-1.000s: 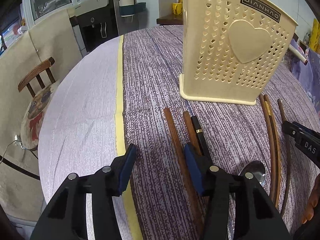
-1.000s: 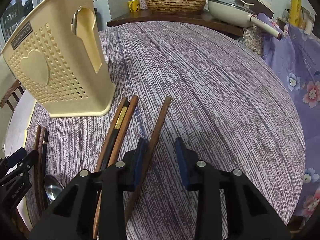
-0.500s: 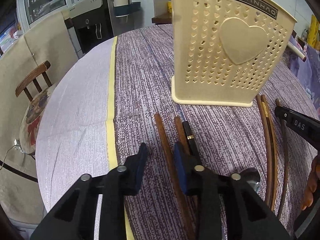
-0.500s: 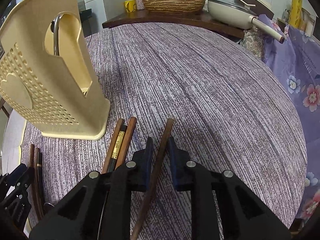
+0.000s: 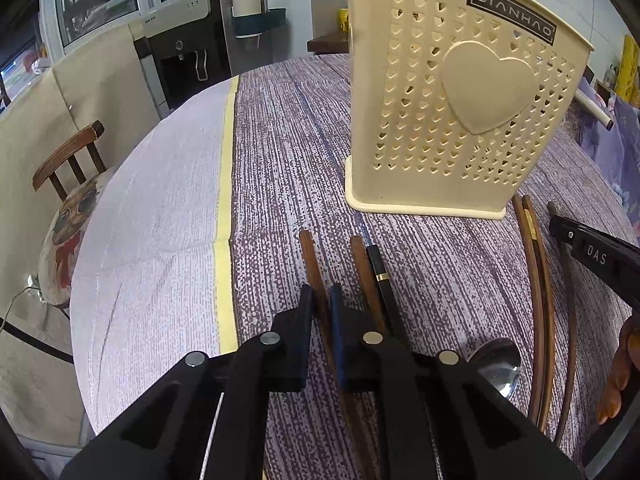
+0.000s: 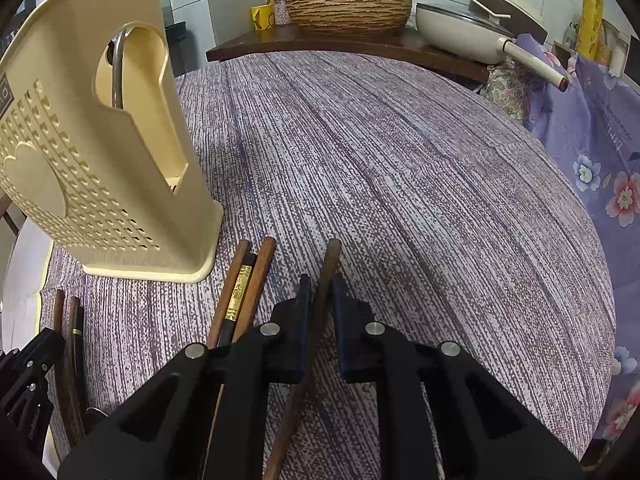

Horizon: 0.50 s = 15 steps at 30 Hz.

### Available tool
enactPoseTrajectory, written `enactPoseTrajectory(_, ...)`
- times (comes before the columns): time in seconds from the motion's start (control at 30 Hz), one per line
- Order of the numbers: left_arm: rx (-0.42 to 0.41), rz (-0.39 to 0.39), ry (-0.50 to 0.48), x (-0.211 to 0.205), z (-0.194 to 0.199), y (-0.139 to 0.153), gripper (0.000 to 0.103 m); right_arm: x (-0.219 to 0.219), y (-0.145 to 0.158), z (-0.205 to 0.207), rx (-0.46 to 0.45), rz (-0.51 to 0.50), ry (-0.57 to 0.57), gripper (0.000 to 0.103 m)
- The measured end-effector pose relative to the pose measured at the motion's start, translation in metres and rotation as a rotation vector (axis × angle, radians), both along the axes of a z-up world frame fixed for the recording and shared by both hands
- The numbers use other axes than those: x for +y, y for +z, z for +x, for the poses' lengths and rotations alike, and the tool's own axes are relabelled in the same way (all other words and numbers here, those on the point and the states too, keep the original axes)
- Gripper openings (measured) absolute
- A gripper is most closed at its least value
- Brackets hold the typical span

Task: Organize utensils
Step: 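Grasp one wooden chopstick with the right tool while the left tool grasps another, then lift both chopsticks upright and carry them over the cream basket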

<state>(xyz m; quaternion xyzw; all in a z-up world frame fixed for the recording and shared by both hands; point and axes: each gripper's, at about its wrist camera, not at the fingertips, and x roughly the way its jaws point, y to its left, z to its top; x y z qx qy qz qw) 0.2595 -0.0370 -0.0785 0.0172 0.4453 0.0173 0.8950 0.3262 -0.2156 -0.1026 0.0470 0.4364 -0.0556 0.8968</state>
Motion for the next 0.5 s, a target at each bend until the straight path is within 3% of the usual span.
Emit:
enactPoseTrajectory(0.3,-0.002,-0.027,0.011,0.003,0.000,0.000,0.010,-0.002,0.000,-0.001,-0.008,0.013,-0.003,0.011)
enactPoseTrajectory(0.5,-0.005,-0.073,0.016,0.008,0.002,0.001,0.009,-0.012,0.000,0.000,-0.015,0.100,-0.003,0.009)
